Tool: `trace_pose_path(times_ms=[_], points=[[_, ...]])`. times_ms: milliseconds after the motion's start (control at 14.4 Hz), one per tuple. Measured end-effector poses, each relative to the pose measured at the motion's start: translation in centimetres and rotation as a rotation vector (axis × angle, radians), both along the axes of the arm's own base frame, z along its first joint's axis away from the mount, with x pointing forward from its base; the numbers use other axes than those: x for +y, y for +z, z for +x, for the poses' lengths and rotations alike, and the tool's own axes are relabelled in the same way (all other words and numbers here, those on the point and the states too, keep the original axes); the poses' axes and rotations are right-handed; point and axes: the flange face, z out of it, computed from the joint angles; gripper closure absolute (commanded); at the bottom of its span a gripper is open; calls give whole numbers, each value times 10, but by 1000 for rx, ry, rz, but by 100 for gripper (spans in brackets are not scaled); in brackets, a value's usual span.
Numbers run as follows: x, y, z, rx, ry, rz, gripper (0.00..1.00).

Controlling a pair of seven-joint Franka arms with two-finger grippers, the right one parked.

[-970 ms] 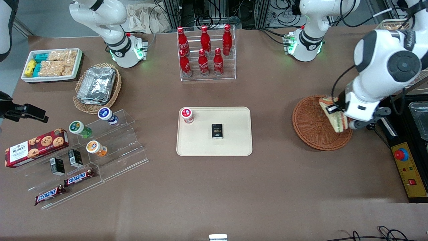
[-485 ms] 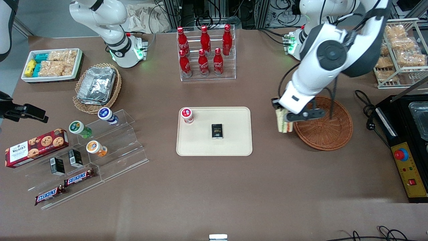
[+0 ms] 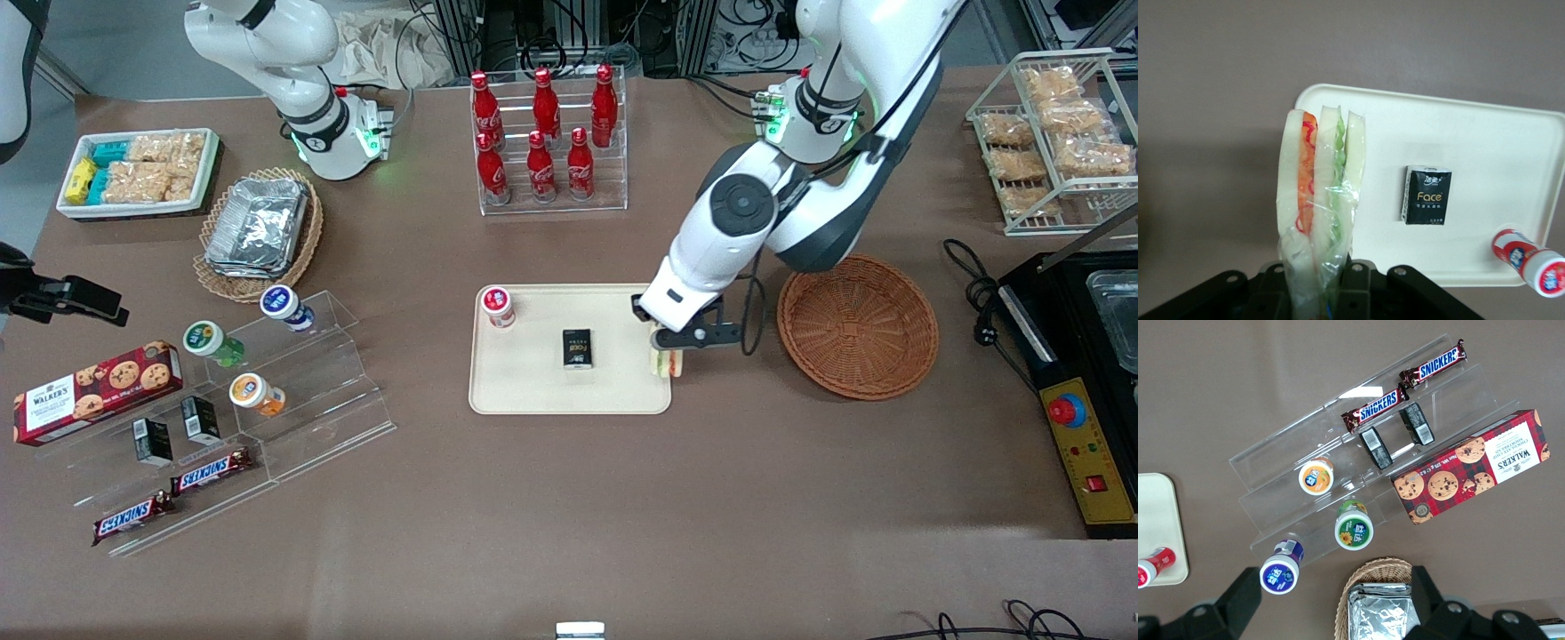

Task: Place sandwich from basket to tray
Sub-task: 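Carry the sandwich over the white tray beside the dark packet, then lower the sandwich onto the tray, open the left gripper, lift away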

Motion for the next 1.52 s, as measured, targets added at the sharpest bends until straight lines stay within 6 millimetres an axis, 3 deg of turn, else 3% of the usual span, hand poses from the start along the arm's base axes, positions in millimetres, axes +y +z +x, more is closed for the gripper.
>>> trace_pose_path(times_ms=[277,554,624,693,832,901,1248,1386,1525], points=[[-13,-61,-2,9,-47,8,100],[-23,-94,-8,-9,-48,27,100],[-26,-101,-10,-20,-48,36,86],[-29,-108,-13,-29,-48,49,54],[-33,-120,-17,-39,-52,71,0],[-34,-123,-18,-43,-55,74,0],[-34,-114,-9,-62,-32,66,0],[-35,-92,1,-89,20,52,0],[-32,-51,13,-97,103,58,0]])
